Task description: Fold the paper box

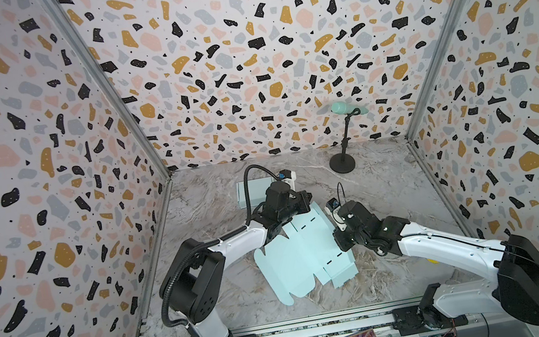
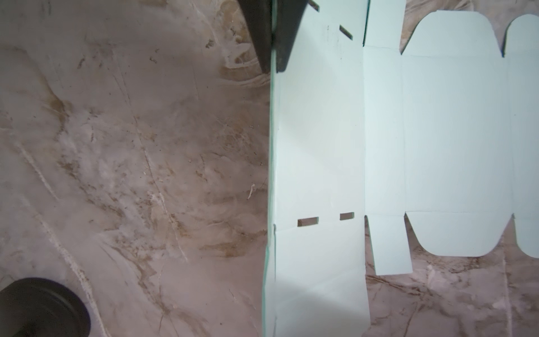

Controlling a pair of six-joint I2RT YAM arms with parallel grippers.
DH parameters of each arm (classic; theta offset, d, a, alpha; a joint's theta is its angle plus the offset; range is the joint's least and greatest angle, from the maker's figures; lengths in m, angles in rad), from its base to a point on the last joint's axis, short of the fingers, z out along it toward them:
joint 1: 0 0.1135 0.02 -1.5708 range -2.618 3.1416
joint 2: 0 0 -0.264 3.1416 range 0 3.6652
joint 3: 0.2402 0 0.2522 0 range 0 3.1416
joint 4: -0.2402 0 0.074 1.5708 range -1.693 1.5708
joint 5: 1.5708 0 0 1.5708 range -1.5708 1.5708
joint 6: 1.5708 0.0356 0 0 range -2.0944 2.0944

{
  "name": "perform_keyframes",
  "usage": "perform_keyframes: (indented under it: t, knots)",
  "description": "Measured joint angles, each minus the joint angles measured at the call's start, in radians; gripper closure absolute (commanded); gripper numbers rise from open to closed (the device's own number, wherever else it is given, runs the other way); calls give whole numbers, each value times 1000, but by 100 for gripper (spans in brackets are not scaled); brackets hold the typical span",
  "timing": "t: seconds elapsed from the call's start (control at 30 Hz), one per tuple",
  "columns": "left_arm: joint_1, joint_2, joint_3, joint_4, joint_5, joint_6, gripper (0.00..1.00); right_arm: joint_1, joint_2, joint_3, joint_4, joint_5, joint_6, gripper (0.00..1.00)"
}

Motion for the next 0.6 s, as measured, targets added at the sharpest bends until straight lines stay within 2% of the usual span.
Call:
perform_keyframes:
  t: [0.27, 0.6]
  knots:
    - [1, 19, 3, 2, 24, 1, 100, 14, -21, 0, -1, 56, -37, 100]
    - [-2, -57, -90, -11, 45, 6, 100, 34, -11, 0, -1, 104, -73, 100]
